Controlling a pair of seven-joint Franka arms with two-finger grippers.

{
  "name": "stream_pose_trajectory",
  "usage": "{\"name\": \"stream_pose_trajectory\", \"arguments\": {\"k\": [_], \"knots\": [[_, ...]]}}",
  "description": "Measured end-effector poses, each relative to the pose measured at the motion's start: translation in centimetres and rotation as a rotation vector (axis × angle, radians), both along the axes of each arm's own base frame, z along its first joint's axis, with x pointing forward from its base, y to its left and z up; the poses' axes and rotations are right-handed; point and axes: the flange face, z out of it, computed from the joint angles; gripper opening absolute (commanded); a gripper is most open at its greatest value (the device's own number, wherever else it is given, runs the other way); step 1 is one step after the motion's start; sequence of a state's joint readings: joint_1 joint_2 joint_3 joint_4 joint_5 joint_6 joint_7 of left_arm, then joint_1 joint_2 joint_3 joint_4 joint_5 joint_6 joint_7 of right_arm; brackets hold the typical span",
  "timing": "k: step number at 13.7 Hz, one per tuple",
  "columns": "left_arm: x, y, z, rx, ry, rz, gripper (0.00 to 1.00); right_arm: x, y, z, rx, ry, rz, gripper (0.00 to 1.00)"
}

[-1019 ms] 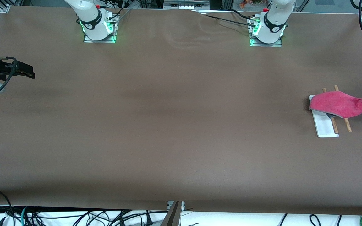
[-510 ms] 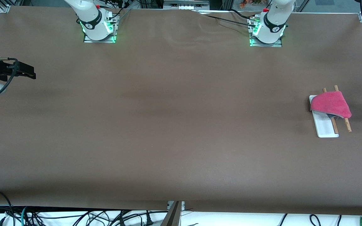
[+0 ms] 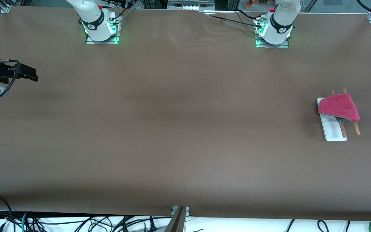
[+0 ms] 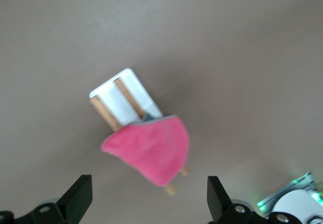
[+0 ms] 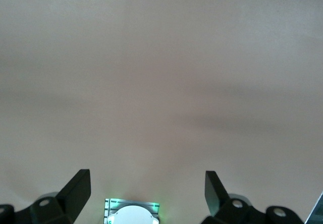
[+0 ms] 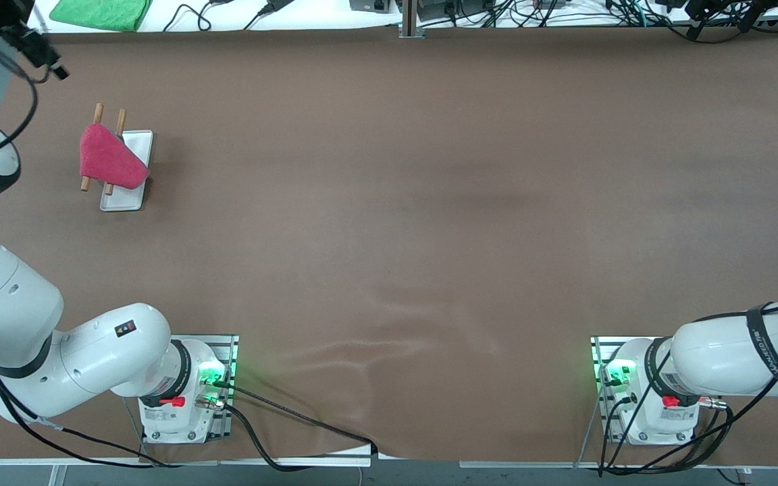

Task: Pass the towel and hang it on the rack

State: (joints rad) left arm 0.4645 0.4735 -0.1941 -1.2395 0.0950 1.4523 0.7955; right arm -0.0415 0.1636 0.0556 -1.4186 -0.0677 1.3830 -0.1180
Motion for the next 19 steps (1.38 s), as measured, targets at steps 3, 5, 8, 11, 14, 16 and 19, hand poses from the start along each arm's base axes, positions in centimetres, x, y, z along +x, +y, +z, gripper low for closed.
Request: {"name": "stream_pose_trajectory", "arguments": {"k": [3,5,8,11,14,16,19], "knots": [[1.1,-8.7,2.2,0.048,0.021,0.065,1.00,0.0,0.0,0.0,0.000,0.001,0.000,1.00],[0.9,-14.8,4.4,0.085,0.020,0.121,1.00,0.0,0.0,0.0,0.000,0.001,0.000,1.00],[-0.2,-20.9,7.8,0.119,-0.014,0.166,1.00,0.0,0.0,0.0,0.000,0.001,0.000,1.00],[-2.0,-26.1,10.6,0.153,-0.087,0.183,1.00,0.0,0.0,0.0,0.000,0.001,0.001,1.00],[-4.7,-29.3,12.9,0.163,-0.236,0.203,1.00,0.0,0.0,0.0,0.000,0.000,0.001,1.00],[-7.3,-29.4,12.6,0.143,-0.293,0.281,1.00,0.0,0.0,0.0,0.000,0.000,0.000,1.00],[-10.3,-30.1,11.0,0.162,-0.285,0.394,1.00,0.0,-0.1,0.0,0.000,0.000,-0.001,1.00]]}}
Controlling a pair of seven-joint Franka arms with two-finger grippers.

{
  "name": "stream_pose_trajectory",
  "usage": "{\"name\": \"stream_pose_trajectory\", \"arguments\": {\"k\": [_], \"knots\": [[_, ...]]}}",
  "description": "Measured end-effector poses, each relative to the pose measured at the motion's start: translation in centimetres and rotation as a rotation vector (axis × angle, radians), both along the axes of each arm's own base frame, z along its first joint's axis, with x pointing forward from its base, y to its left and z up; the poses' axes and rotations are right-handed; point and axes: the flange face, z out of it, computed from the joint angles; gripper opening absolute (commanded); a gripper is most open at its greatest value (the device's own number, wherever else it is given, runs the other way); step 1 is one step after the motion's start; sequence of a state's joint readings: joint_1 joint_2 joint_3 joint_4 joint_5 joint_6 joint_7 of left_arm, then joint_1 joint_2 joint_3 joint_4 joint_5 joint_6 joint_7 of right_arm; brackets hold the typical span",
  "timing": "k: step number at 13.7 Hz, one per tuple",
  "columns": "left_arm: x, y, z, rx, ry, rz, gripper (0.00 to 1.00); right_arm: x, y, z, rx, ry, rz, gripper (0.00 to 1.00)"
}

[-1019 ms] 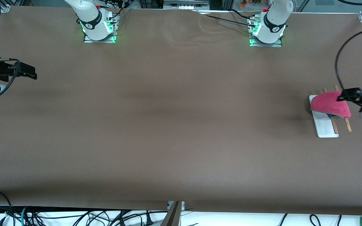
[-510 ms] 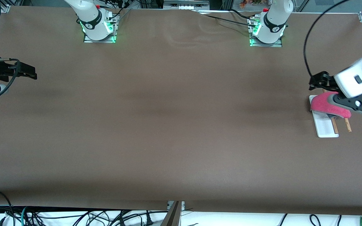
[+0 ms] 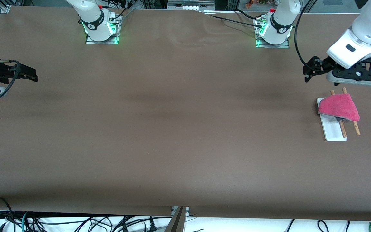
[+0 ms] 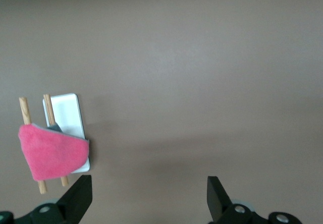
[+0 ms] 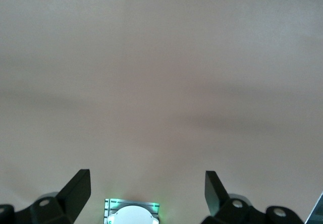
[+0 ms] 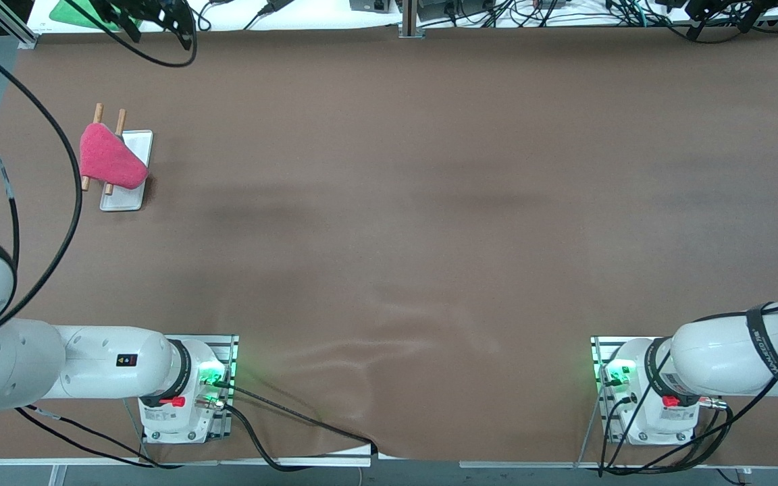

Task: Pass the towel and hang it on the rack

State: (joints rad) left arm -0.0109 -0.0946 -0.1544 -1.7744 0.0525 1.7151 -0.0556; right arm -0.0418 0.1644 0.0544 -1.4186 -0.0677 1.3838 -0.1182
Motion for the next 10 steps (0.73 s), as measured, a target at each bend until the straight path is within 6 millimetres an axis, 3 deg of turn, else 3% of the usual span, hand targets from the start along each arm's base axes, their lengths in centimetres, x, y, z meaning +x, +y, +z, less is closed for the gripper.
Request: {"name": "stream_pose_trajectory", "arguments": {"k": [2,6,10], "knots": [[-0.2,0.1,-0.2,0.001,-0.003,-0.003,1.00,0.0,0.0,0.0,0.000,0.000,0.000,1.00],[0.1,2.7,-0.2,-0.004,-0.003,0.033,1.00,0.0,0.0,0.0,0.000,0.000,-0.001,1.00],[0.0,3.1,-0.3,-0.021,0.017,0.044,1.00,0.0,-0.1,-0.1,0.000,0.002,-0.002,1.00]]}}
